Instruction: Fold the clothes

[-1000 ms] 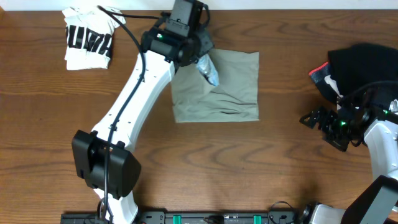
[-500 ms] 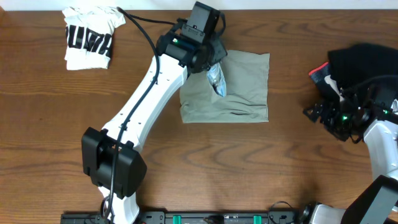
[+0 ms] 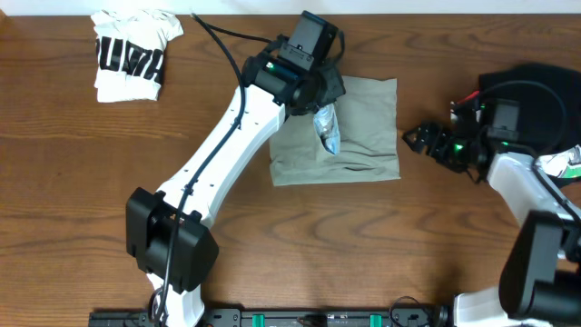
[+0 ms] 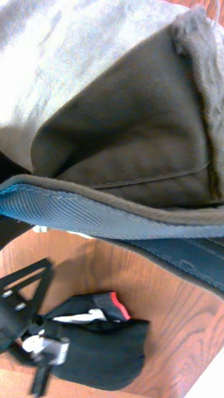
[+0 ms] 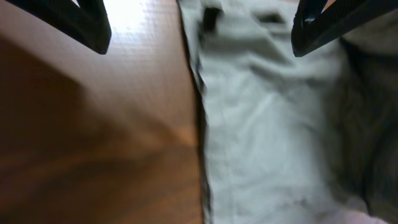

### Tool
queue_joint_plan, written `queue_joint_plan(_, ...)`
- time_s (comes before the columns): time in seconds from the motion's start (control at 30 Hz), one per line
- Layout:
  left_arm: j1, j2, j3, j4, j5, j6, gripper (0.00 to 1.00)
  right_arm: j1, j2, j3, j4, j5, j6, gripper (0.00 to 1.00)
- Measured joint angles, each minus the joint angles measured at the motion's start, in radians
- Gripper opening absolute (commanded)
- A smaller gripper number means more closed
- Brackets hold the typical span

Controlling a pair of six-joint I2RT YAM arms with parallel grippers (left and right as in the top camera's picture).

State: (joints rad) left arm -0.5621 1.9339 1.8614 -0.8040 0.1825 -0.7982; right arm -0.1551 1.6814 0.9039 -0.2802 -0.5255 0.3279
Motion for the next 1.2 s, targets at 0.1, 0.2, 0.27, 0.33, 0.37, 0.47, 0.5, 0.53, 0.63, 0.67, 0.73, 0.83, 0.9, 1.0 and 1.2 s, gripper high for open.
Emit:
queue_joint_plan(0.1, -0.011, 0.000, 0.000, 0.000, 0.002, 0.017, 0.06, 0.029, 0.041, 0.000, 0.085, 0.001, 0.038, 0.87)
queue_joint_plan(0.2, -0.017, 0.000, 0.000, -0.002, 0.002, 0.026, 0.06, 0.051, 0.068, 0.000, 0.134, 0.001, 0.059, 0.87)
queue_joint_plan(0.27, -0.018, 0.000, 0.000, -0.005, 0.003, 0.037, 0.06, 0.064, 0.092, 0.000, 0.155, 0.002, 0.065, 0.86)
queue_joint_plan(0.33, -0.018, 0.000, 0.000, -0.009, 0.002, 0.041, 0.06, 0.075, 0.119, 0.000, 0.174, 0.004, 0.071, 0.85)
queue_joint_plan(0.37, -0.018, 0.000, 0.000, -0.012, 0.002, 0.044, 0.06, 0.078, 0.132, 0.000, 0.182, 0.005, 0.074, 0.84)
queue_joint_plan(0.47, -0.021, 0.000, 0.000, -0.024, 0.002, 0.063, 0.06, 0.085, 0.162, 0.006, 0.218, -0.005, 0.075, 0.84)
queue_joint_plan(0.5, -0.024, 0.000, 0.000, -0.027, 0.002, 0.071, 0.06, 0.087, 0.167, 0.007, 0.224, -0.006, 0.075, 0.84)
queue_joint_plan(0.53, -0.027, 0.000, 0.000, -0.029, 0.002, 0.079, 0.06, 0.090, 0.171, 0.010, 0.230, -0.006, 0.074, 0.83)
queue_joint_plan(0.63, -0.044, 0.000, 0.000, -0.030, 0.002, 0.096, 0.06, 0.092, 0.183, 0.016, 0.241, -0.016, 0.075, 0.80)
queue_joint_plan(0.67, -0.051, 0.000, 0.000, -0.031, 0.002, 0.098, 0.06, 0.092, 0.187, 0.017, 0.245, -0.019, 0.074, 0.80)
queue_joint_plan(0.73, -0.063, 0.000, 0.000, -0.031, 0.002, 0.100, 0.06, 0.098, 0.190, 0.019, 0.249, -0.018, 0.074, 0.81)
queue_joint_plan(0.83, -0.083, 0.000, 0.000, -0.031, 0.002, 0.103, 0.06, 0.114, 0.192, 0.022, 0.249, -0.017, 0.075, 0.81)
queue_joint_plan(0.9, -0.095, 0.000, 0.000, -0.030, 0.003, 0.105, 0.13, 0.127, 0.193, 0.023, 0.253, -0.016, 0.074, 0.81)
queue_joint_plan(1.0, -0.111, 0.000, 0.000, -0.018, 0.005, 0.117, 0.24, 0.140, 0.194, 0.023, 0.254, -0.014, 0.074, 0.81)
queue_joint_plan(1.2, -0.124, 0.000, 0.000, 0.001, 0.016, 0.106, 0.24, 0.158, 0.194, 0.024, 0.255, -0.013, 0.075, 0.81)
